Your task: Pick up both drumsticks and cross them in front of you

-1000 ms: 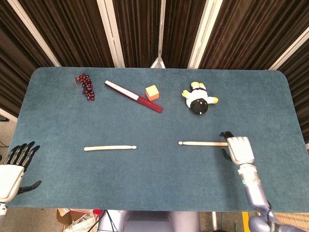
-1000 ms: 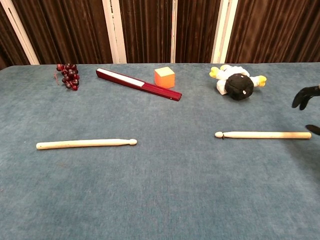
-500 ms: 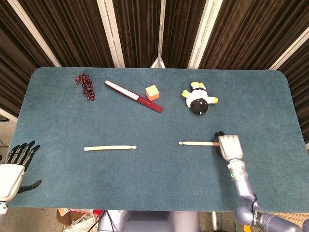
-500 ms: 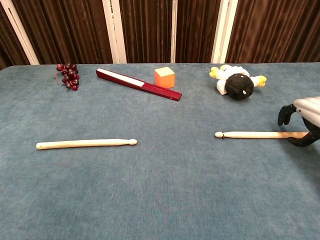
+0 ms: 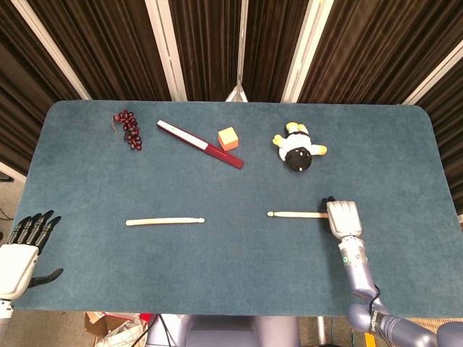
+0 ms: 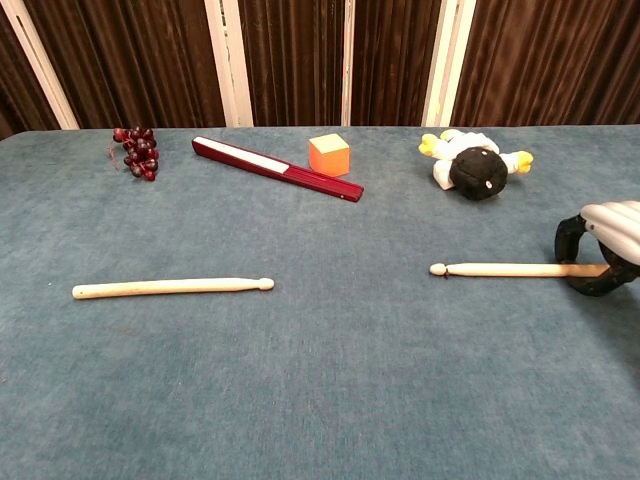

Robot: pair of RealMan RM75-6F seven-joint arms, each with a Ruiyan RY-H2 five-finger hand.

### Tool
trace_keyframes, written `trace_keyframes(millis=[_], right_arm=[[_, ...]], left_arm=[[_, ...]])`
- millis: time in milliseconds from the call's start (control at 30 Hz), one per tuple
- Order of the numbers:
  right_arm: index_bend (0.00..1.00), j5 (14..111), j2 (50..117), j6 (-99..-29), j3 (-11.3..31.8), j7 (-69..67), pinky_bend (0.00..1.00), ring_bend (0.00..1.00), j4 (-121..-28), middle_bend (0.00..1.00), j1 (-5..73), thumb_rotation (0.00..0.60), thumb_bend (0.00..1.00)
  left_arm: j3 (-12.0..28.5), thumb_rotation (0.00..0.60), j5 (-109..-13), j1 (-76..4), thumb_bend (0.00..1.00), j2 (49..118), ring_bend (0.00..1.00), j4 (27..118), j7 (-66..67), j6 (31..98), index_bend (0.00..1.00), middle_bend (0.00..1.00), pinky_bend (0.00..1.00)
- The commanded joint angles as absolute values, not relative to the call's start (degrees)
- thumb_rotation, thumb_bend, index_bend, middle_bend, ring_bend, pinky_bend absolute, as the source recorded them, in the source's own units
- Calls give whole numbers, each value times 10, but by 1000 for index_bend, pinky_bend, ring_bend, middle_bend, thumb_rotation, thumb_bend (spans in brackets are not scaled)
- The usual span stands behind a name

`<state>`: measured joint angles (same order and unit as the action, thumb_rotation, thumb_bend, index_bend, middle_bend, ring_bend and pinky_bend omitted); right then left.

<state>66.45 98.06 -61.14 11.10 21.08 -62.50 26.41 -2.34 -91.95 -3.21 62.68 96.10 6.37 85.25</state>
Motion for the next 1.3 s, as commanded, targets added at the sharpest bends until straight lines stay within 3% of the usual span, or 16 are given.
trace_keyframes(millis=[33,233,400,567,700,767,833,933,1000,1133,1300], right_arm=[[553,667,985,-612,108,209,779,708,-617,499,264,600,377],[725,684,993,-621,101,188,779,741,-601,631,264,600,402],[757,710,991,-629,92,155,779,742,-597,653,263,600,488],[759,723,984,-632,88,133,779,741,-601,654,262,600,508],[759,730,977,-633,87,118,779,742,-607,654,262,600,510],[759,732,975,-633,87,112,779,742,-611,654,262,600,510],[759,733,973,-634,88,108,779,742,-614,654,262,600,510],[759,733,971,-636,89,104,779,741,-619,654,261,600,511],[759,733,969,-637,90,102,779,741,-622,654,261,600,510],[759,731,966,-636,92,103,779,742,-627,654,261,600,511],[759,729,964,-637,95,100,779,741,-631,654,261,600,513]], left_arm=[[-23,600,-918,-32,85,627,0,961,64,851,27,0,46],[-24,600,-917,-33,86,626,0,963,65,849,28,0,47],[-24,600,-915,-33,86,625,0,965,66,847,32,0,47],[-17,600,-904,-44,89,617,0,987,66,830,41,0,61],[8,600,-880,-73,136,608,40,1016,93,799,78,7,179],[25,600,-857,-94,164,607,137,1030,118,773,115,44,299],[44,600,-828,-117,218,609,350,1041,152,746,164,142,504],[74,600,-779,-155,261,624,596,1044,208,707,270,314,727],[93,600,-737,-181,274,642,695,1041,243,683,325,389,820],[120,600,-648,-230,309,687,775,1033,312,644,345,401,898],[131,600,-551,-286,310,754,783,1008,396,619,357,390,904]])
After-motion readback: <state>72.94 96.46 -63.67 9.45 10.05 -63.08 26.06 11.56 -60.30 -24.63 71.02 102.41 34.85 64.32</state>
